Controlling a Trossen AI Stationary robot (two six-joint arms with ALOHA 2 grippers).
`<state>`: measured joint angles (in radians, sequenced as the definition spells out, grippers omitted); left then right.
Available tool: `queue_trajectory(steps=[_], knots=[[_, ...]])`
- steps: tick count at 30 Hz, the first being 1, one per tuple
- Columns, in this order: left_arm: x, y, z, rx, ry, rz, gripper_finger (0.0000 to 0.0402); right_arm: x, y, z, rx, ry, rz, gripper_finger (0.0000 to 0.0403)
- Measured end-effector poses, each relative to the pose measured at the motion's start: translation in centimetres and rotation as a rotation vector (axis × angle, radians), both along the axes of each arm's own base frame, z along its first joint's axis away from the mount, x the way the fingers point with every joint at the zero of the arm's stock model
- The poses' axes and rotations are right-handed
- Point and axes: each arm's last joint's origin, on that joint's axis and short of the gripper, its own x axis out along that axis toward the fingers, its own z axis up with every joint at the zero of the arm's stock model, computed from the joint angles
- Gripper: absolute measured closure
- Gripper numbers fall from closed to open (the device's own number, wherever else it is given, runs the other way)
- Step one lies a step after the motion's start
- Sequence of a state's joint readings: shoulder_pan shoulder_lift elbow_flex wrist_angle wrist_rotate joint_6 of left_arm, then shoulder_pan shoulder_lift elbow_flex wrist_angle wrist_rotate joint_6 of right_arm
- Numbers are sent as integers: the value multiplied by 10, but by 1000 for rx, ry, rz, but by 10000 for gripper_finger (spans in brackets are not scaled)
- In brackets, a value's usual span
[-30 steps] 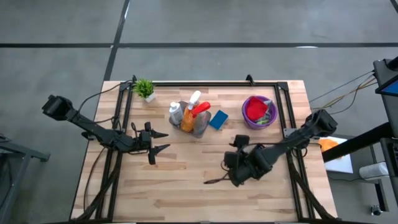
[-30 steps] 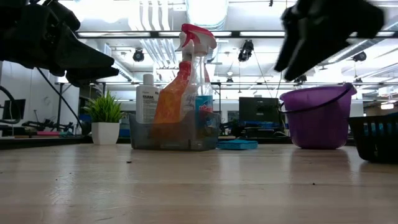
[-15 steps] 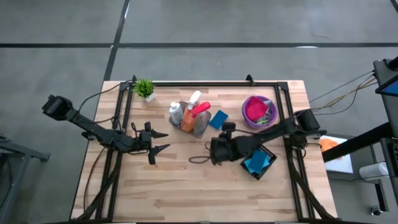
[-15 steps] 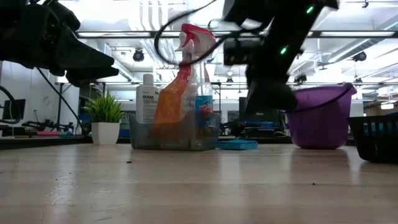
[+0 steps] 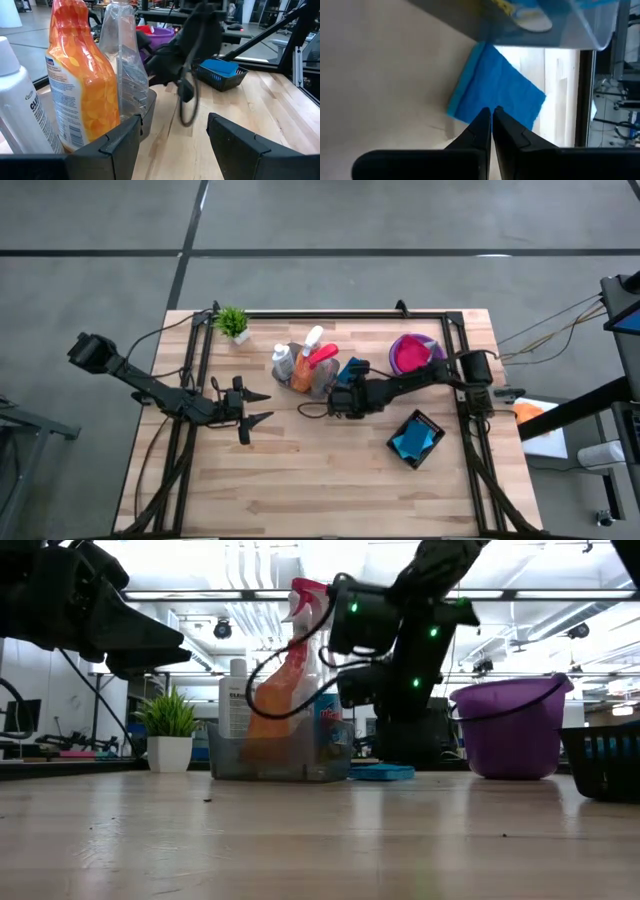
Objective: Pick & Place Kitchen Items
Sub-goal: Put the blue sponge into the black basket
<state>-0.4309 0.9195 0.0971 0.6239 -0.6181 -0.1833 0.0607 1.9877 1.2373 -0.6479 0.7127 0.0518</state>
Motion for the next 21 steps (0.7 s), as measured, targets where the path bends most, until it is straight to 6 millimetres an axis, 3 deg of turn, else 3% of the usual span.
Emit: queue_trajectory(steps=[5, 9, 21], knots=[[0, 0, 0, 0, 0, 0, 171, 2, -11, -12, 81, 45, 6, 386], [0, 0, 0, 0, 1, 0, 171, 2, -10, -12, 171, 59, 39, 386], [0, 0, 0, 0, 0, 0, 171, -6, 38, 18, 559, 4, 208, 386]])
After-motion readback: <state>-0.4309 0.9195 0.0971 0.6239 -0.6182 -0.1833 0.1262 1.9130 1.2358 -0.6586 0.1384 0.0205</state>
